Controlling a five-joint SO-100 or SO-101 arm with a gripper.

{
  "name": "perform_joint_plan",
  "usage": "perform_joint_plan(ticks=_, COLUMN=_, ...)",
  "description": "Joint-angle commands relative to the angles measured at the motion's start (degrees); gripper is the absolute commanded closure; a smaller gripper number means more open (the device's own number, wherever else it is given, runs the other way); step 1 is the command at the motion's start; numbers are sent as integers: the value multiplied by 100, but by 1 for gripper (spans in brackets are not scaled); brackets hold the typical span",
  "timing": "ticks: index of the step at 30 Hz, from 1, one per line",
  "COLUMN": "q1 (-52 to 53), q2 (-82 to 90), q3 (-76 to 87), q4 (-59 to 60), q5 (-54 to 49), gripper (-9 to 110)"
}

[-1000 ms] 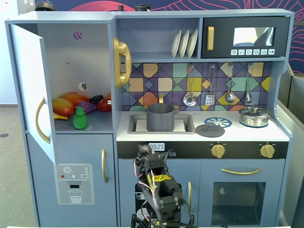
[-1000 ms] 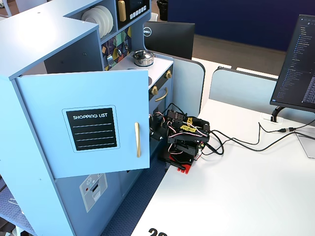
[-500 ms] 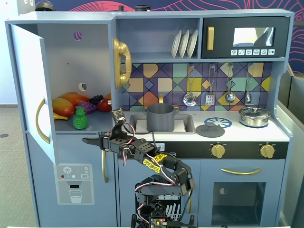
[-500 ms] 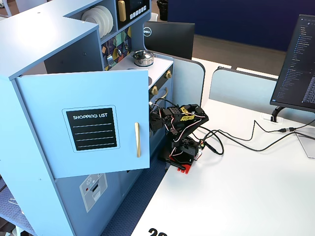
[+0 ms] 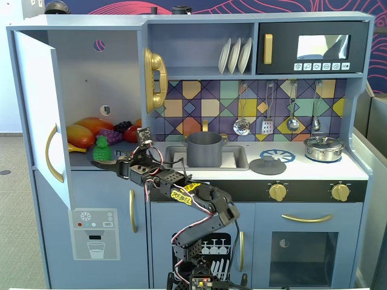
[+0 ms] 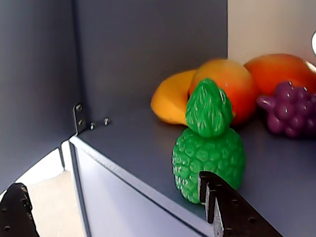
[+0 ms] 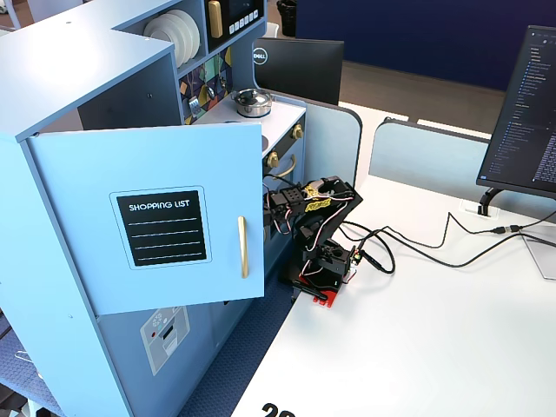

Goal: Pick up the green pineapple from the left cabinet and place it in the gray recipient

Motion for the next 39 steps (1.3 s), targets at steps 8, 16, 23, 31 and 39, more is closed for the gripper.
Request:
perform_joint_plan(ticks=8, q1=422, q2=-888, q3=-659, q4=-896, q5=88, gripper=59)
perform_joint_plan(ticks=16, q1=536, q2=-1600, q3=-1081, q4=-1151, q5=62, gripper=59)
perform_joint_plan(ticks=23, q1=562, q2=-2118, q3=-1503, q4=-1178, q5=26, gripper=59)
perform_joint_plan(ticks=31, q1=756, q2=-2751, q3=-1934, q4=-1204, q5=35, gripper=60)
perform_joint_plan(ticks=39, q1=817, q2=-3410, q3=-2514, q4=-1222, q5=141, gripper=61)
